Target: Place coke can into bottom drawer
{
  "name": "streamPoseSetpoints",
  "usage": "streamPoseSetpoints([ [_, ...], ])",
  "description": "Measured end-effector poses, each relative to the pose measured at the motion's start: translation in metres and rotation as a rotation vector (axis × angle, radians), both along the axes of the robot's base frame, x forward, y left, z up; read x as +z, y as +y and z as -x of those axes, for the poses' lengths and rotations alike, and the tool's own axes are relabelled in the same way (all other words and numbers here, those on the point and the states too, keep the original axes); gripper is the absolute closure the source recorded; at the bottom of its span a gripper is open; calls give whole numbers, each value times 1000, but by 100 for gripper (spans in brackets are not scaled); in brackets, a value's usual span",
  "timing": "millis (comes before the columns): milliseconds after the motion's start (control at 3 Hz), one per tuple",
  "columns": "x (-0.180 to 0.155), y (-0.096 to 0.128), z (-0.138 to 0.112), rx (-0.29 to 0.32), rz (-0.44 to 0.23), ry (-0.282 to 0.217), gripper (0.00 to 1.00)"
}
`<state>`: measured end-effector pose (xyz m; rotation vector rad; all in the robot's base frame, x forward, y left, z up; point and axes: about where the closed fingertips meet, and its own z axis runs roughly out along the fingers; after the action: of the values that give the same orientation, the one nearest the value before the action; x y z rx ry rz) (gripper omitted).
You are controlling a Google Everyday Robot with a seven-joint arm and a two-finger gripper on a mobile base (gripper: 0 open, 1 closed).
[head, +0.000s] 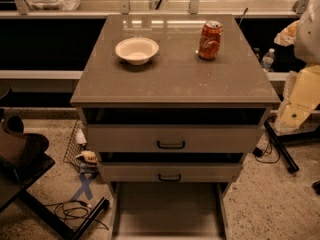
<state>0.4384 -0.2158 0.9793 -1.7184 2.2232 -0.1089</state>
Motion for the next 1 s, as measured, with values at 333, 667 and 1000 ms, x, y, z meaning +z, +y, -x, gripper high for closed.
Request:
streamPoseSetpoints([
  [333, 0, 0, 0, 0, 0, 0, 0],
  [667, 5, -1, -4, -1, -18, -35, 0],
  [1000, 8, -19, -50, -26, -145, -172, 0],
])
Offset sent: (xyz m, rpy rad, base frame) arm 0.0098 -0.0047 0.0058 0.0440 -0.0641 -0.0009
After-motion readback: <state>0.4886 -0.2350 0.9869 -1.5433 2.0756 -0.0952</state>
